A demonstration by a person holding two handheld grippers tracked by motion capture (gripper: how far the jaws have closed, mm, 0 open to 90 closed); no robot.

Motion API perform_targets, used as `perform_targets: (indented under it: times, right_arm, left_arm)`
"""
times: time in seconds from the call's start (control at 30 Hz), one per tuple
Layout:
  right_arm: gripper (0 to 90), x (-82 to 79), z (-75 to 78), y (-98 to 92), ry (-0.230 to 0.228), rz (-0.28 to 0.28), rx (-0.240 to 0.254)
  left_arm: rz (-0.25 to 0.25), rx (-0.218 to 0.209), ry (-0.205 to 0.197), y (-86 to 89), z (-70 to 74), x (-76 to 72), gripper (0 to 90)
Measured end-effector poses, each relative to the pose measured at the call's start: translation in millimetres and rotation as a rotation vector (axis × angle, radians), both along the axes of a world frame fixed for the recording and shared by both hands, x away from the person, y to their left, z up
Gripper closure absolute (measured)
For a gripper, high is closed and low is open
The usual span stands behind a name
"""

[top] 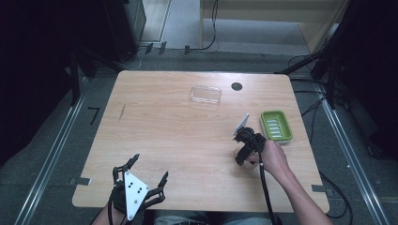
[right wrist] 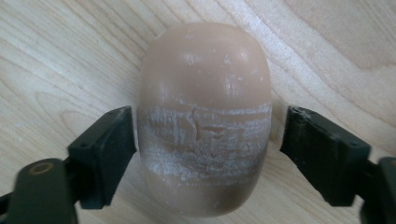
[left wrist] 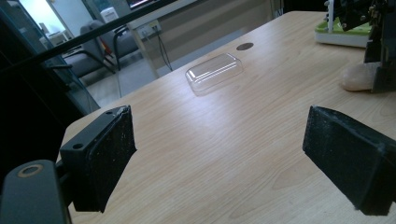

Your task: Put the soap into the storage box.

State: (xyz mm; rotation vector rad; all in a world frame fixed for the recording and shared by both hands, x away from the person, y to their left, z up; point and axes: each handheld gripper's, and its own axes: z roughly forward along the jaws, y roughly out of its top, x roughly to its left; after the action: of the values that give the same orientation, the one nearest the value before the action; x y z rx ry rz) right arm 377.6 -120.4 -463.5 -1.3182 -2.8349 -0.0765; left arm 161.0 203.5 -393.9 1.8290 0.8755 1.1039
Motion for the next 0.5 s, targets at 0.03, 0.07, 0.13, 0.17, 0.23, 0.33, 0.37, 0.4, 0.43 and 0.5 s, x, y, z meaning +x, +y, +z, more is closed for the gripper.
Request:
perform_targets:
  times: [0.03,0.07,0.13,0.17,0.23,0.33,0.37,0.4,0.43,0.5]
  right_arm:
    - [20.9,0.1,-0.1,0.5,-0.001,0.001,0.000]
    - [23.2,0.0,-0.2,0.9,0.001,0.002,-0.002]
    - [24.9,0.1,-1.3,1.6,0.004,0.002,-0.009]
    - [26.6,0.3,-1.7,1.5,0.009,0.006,-0.006]
    - [27.7,0.0,-2.9,2.2,0.013,0.007,-0.010]
    - [29.7,-0.7,-3.1,3.0,0.009,0.011,-0.011]
    - [31.6,-0.9,-2.5,2.9,0.009,0.018,-0.011]
    - [33.0,-1.2,-2.1,2.9,0.010,0.019,-0.007]
    - [33.1,-1.5,-1.7,3.2,0.009,0.023,-0.012]
    - [33.2,-2.0,-1.8,3.9,0.006,0.020,-0.014]
  left_arm:
    - [0.000,0.000,0.000,0.1,0.0,0.0,9.9]
    - [0.000,0.000,0.000,0.3,0.0,0.1,9.9]
    - [0.001,0.001,0.001,0.4,0.0,0.2,9.9]
    - [0.000,0.002,0.001,0.3,0.0,0.2,9.9]
    - [0.000,0.002,0.001,0.2,-0.1,0.3,9.9]
    - [-0.002,0.002,0.000,0.0,0.1,0.0,9.9]
    - [-0.002,0.002,0.000,-0.1,0.1,0.1,9.9]
    - [-0.003,0.004,0.001,-0.2,0.0,0.1,9.9]
    - [-0.004,0.004,0.001,-0.3,0.0,0.1,9.9]
    - [-0.004,0.003,0.002,-0.4,-0.1,0.1,9.9]
